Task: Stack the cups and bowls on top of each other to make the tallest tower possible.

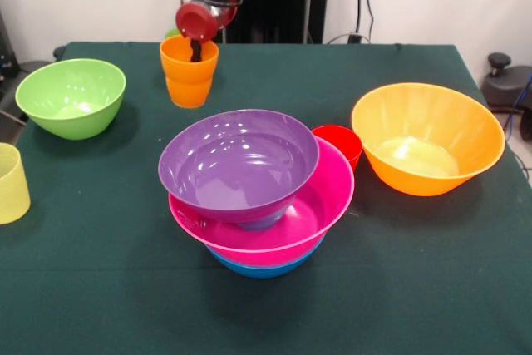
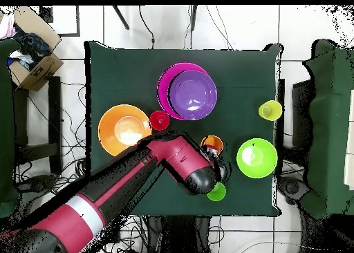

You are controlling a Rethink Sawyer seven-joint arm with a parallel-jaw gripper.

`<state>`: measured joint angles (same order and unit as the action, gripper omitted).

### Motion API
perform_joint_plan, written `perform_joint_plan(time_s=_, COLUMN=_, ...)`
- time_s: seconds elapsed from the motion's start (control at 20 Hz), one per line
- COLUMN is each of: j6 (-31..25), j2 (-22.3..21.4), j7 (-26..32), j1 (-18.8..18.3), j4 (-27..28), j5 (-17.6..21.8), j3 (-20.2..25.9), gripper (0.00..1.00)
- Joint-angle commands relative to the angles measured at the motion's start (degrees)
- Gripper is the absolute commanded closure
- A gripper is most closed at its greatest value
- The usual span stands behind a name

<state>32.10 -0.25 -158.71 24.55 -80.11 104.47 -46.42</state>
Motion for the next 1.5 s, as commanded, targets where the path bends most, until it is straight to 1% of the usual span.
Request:
perform_joint_plan(time_s=0.05, j6=2.7, j2=-0.4, j7=-3.0, j1=2.6, j4=0.8, j5=2.3, j3=2.0, gripper=1.0)
perform_joint_plan(time_s=0.2, j6=3.8, j2=-1.7, j7=-2.4, j1=3.1, j4=1.2, j5=2.3, j3=1.5, gripper=1.0)
perform_joint_plan(time_s=0.4, j6=7.1, j2=-4.1, j7=-2.1, j1=3.9, j4=1.3, j5=2.5, j3=1.9, gripper=1.0)
perform_joint_plan(time_s=0.5, j6=7.8, j2=-5.0, j7=-1.9, j1=4.2, j4=1.8, j5=2.4, j3=2.3, gripper=1.0)
perform_joint_plan(time_s=0.7, j6=8.9, j2=-5.0, j7=-3.5, j1=4.7, j4=3.8, j5=2.2, j3=3.2, gripper=1.0)
perform_joint_plan(time_s=0.85, j6=9.6, j2=-5.3, j7=-3.6, j1=4.4, j4=5.7, j5=1.7, j3=4.7, gripper=1.0)
perform_joint_plan(time_s=1.1, j6=10.1, j2=-4.0, j7=-5.1, j1=4.2, j4=8.6, j5=1.6, j3=5.2, gripper=1.0)
perform_joint_plan(time_s=1.3, j6=11.3, j2=-3.4, j7=-6.4, j1=4.2, j4=10.4, j5=1.9, j3=4.8, gripper=1.0)
perform_joint_plan(time_s=1.5, j6=11.7, j2=-2.9, j7=-6.1, j1=3.8, j4=11.8, j5=2.2, j3=4.4, gripper=1.0)
